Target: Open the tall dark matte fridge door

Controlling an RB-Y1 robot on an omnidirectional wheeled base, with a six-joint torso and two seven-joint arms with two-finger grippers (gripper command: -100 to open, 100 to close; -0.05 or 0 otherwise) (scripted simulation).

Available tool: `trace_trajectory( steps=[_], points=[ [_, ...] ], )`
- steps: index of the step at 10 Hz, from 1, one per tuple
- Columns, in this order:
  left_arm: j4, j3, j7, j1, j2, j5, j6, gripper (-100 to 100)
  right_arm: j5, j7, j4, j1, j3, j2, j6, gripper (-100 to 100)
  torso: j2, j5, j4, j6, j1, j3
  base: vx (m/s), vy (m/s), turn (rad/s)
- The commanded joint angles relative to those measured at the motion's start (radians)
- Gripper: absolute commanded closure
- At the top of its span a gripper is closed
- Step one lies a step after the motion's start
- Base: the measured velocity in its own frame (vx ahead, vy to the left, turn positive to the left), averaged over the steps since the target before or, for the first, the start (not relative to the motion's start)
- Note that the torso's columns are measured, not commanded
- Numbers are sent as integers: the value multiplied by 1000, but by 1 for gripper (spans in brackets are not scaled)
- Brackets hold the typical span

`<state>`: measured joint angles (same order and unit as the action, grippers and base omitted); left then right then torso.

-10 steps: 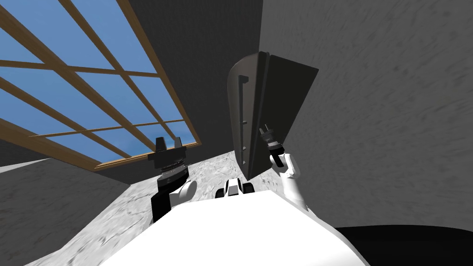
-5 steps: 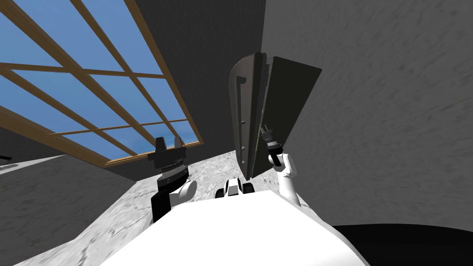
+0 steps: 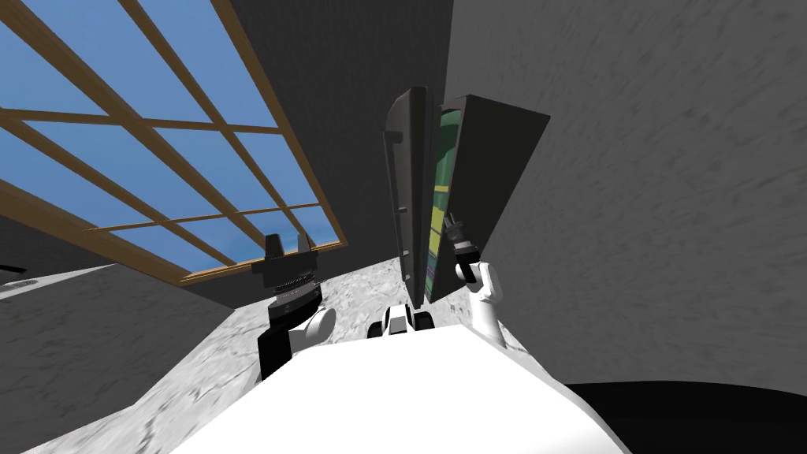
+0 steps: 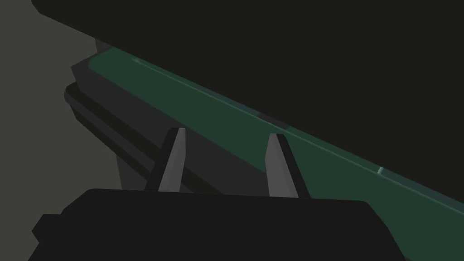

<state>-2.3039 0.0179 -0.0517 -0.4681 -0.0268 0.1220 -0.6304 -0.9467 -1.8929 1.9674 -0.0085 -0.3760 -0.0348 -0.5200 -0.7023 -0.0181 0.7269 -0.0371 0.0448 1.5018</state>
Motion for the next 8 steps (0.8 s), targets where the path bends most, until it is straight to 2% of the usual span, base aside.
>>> trace_trajectory(
  steps=[1,3,4,5,8],
  points=[
    [0,0,0,0,0,0,0,0,-6,-15,-12,-22,21,36,-29,-100,-4,4,1,13,-9,-4,45,63,169],
    [0,0,0,0,0,0,0,0,-13,-28,-16,-26,16,82,-30,-100,-30,16,9,32,-39,-22,25,63,40],
    [0,0,0,0,0,0,0,0,-12,-24,-13,-23,18,70,-29,-100,-39,19,12,36,-48,-28,15,25,6],
    [0,0,0,0,0,0,0,0,-21,4,-9,-39,23,42,-2,-100,-41,20,13,37,-51,-30,18,32,-16],
    [0,0,0,0,0,0,0,0,-39,62,0,-68,33,-17,52,-100,-35,18,11,37,-44,-25,34,44,-19]
  ],
)
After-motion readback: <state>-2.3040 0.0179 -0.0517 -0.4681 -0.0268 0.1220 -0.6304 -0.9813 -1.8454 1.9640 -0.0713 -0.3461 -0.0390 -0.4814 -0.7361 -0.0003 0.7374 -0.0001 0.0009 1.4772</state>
